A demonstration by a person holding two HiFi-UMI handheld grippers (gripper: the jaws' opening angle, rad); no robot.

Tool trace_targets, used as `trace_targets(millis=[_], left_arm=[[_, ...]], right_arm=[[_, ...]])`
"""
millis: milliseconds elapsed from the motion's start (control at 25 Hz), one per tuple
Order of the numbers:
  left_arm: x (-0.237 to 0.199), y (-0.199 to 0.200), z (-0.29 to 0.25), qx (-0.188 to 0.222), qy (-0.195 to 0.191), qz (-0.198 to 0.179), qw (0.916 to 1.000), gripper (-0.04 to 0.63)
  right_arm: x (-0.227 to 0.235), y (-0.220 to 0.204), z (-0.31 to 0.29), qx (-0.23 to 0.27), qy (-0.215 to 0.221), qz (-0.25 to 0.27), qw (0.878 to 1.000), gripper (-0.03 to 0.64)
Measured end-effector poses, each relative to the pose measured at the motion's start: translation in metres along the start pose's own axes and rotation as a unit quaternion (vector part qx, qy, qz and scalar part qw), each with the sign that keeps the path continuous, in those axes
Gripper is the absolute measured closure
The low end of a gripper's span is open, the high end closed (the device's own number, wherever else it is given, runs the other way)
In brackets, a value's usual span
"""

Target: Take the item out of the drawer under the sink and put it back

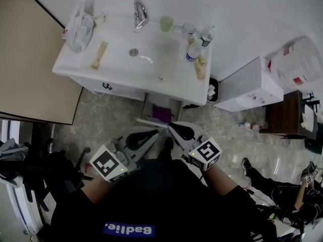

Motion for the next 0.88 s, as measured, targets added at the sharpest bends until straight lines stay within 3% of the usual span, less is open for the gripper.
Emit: trace_targets(millis=[520,880], left_arm=[[-0.009,-0.006,-0.011,-0.010,0.023,0.013,0.9996,0.606],[-0.015,-0.010,-0.005,-0.015,0.042,0.018,0.9989,0.606]], right_arm=[[0.035,-0.030,-0.019,-0.049,0.017,-0.016,0.999,0.568],[0.045,-0.071,-0.045,-0.119,0.022,-0.010,0.993,0.523]])
Point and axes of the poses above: the fingertips, and each gripper's own axes: z backward along the fingers, x to its right, y out of its top, the point moved 5 cm from there along z, backward along the fingers, and after that the axes turned 8 degrees about z, right-handed, at the moved point
